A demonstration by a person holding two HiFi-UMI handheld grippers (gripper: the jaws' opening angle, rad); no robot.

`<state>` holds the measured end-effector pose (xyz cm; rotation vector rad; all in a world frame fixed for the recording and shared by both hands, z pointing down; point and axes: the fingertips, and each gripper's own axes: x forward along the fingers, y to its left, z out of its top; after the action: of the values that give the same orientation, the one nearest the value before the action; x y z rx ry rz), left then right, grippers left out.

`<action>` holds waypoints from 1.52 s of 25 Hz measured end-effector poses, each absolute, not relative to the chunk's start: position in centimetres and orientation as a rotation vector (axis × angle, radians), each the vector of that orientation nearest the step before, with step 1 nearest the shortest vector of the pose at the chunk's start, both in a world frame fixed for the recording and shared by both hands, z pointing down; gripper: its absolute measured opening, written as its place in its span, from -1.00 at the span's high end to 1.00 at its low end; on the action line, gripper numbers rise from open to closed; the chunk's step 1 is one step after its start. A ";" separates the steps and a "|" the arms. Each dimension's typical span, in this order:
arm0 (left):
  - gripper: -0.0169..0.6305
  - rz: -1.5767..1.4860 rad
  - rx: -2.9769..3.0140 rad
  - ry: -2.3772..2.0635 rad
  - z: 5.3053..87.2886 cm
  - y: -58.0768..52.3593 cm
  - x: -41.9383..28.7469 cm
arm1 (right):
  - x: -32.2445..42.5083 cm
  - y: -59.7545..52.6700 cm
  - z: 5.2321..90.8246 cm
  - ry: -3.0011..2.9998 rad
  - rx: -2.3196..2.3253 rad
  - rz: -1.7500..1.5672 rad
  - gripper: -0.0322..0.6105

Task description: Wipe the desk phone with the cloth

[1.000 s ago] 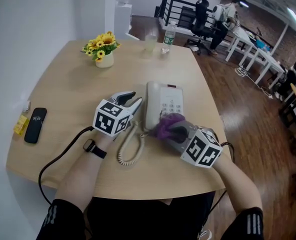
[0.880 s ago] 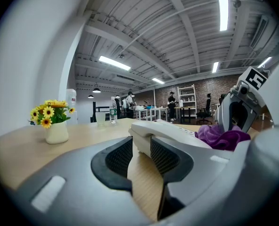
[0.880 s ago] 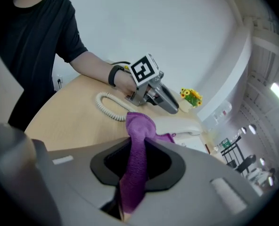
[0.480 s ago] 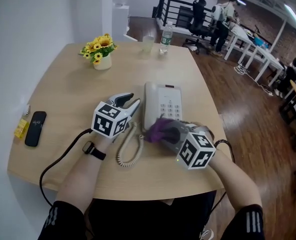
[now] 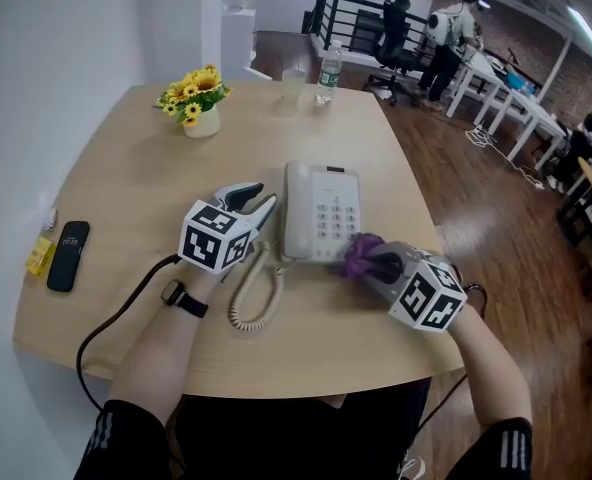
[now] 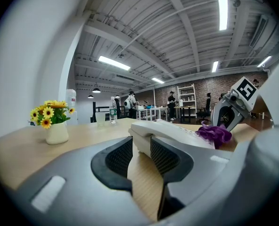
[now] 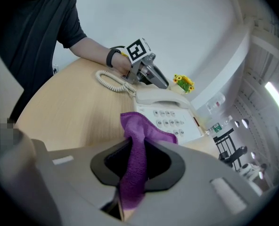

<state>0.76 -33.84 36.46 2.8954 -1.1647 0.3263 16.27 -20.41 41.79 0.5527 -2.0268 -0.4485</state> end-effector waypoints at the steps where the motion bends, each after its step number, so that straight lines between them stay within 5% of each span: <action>1: 0.60 0.327 2.896 -1.164 36.4 -33.8 0.8 | 16.7 -20.4 41.8 -2.025 0.562 -0.440 0.68; 16: 0.60 0.333 2.900 -1.161 36.5 -33.7 0.9 | 22.2 -25.9 28.9 -2.680 1.270 -0.104 0.68; 38: 0.60 0.376 2.928 -1.170 36.5 -33.6 1.2 | 26.6 -28.5 32.0 -2.849 1.522 0.089 0.68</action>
<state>1.24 -33.61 36.50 2.9277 -1.1698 0.3755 26.57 -28.50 31.95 1.5217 -2.8493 0.0885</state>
